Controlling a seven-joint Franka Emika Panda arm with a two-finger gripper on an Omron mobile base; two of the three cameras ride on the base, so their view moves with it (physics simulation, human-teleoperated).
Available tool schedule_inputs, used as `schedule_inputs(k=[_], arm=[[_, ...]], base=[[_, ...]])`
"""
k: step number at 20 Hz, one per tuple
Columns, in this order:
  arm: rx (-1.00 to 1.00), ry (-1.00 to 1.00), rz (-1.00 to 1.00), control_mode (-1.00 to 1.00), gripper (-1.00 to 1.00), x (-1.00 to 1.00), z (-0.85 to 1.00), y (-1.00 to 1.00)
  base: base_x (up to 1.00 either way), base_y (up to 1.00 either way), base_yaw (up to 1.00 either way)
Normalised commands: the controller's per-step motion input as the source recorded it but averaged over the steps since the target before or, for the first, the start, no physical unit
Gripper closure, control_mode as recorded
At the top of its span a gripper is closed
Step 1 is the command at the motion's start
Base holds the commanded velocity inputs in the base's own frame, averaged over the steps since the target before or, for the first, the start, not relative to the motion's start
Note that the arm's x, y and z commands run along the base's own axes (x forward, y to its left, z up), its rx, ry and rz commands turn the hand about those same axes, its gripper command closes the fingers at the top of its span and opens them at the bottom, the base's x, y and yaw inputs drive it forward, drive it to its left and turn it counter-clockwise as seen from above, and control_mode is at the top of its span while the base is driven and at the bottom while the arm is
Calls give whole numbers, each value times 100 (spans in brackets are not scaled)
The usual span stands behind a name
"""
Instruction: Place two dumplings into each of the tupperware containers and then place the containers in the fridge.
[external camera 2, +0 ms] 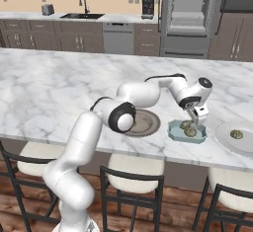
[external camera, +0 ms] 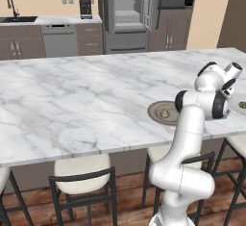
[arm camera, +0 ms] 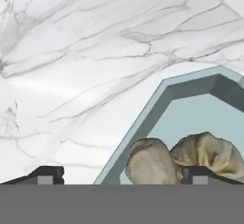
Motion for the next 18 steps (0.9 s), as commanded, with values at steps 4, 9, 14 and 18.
schedule_inputs(k=[4, 9, 14, 18], arm=[[0, -6, 0, -100, -100, -71, 98, -5], [1, 28, -22, -100, -100, -95, 12, -2], [0, 42, -38, -100, -100, -49, -12, 12], [0, 21, -21, -100, -100, -3, -71, 49]], base=[[0, 0, 0], [0, 0, 0], [0, 0, 0], [0, 0, 0]])
